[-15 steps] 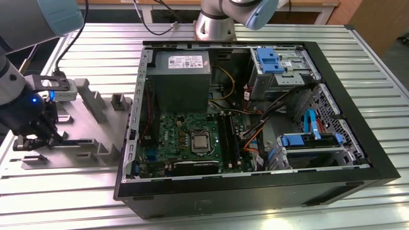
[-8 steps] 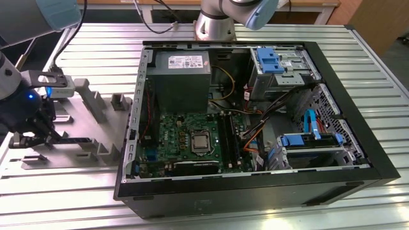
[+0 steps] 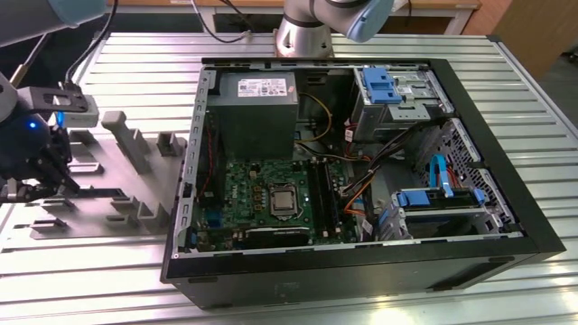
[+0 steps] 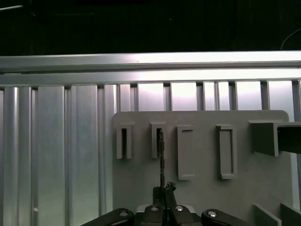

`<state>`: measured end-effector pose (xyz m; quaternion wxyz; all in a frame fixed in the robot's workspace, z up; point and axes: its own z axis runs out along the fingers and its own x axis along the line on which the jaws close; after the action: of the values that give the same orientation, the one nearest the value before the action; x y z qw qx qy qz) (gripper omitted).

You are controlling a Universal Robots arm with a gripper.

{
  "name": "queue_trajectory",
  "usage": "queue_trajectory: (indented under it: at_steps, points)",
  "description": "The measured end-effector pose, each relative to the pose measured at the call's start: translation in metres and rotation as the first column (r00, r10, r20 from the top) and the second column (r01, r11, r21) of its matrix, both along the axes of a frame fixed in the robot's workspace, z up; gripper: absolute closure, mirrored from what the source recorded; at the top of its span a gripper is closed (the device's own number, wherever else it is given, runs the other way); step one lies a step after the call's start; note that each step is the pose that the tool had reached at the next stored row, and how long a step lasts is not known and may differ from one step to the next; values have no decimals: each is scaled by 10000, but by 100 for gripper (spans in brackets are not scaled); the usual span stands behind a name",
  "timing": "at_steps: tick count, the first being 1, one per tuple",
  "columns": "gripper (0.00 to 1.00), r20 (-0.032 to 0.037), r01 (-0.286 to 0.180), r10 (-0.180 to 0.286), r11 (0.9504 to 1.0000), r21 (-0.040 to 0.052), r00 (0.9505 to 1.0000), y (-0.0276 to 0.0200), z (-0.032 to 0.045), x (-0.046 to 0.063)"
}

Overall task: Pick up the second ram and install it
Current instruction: 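Pick up the second ram and move it above second insertion slot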

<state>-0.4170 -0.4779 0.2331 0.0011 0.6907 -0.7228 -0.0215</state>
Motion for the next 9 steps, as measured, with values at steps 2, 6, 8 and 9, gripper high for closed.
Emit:
queue_trajectory:
  at_steps: [2,6,8,9]
  points:
    - [88,-1,-1,1,10000,0,10000,0,60,0]
    - [88,-1,-1,1,10000,-1,10000,0,171,0]
    - [88,0,-3,3,10000,0,10000,2,214,1]
    - [88,0,-2,2,10000,0,10000,3,237,1]
